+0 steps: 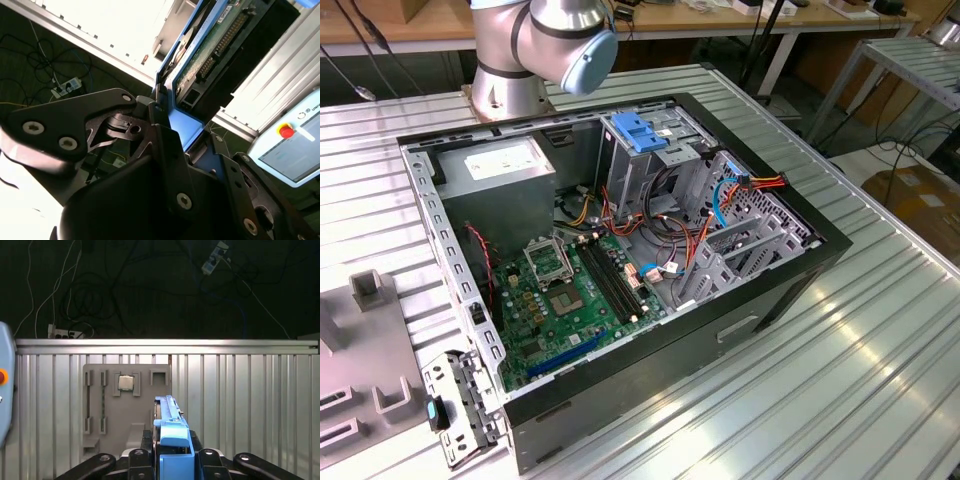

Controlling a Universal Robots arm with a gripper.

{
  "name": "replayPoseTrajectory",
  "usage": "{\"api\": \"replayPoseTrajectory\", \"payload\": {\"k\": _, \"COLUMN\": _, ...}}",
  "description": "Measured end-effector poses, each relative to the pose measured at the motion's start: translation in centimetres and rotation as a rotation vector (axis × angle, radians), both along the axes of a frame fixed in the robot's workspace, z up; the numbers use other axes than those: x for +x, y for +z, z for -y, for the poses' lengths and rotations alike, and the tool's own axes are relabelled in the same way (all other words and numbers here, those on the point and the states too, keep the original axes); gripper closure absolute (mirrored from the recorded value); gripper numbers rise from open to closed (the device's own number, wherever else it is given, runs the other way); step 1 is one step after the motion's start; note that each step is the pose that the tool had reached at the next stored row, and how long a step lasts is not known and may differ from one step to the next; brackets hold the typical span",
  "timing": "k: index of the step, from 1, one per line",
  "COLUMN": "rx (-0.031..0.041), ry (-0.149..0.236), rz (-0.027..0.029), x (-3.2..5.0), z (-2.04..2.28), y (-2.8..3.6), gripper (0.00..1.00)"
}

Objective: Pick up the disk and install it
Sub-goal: 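Pick up the disk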

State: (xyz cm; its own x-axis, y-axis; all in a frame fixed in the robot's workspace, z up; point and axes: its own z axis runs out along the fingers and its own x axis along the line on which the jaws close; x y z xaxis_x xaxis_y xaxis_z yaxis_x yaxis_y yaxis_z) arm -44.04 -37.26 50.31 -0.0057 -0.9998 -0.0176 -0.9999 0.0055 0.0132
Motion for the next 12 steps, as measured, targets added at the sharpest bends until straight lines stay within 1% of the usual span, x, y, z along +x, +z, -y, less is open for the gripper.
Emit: {"api": "replayPoseTrajectory", "payload": {"k": 12, "rx": 0.0000, "ry": 0.000, "rz": 0.0000, "x": 0.79, "z": 0.02, "y": 0.00, "gripper": 0.63}}
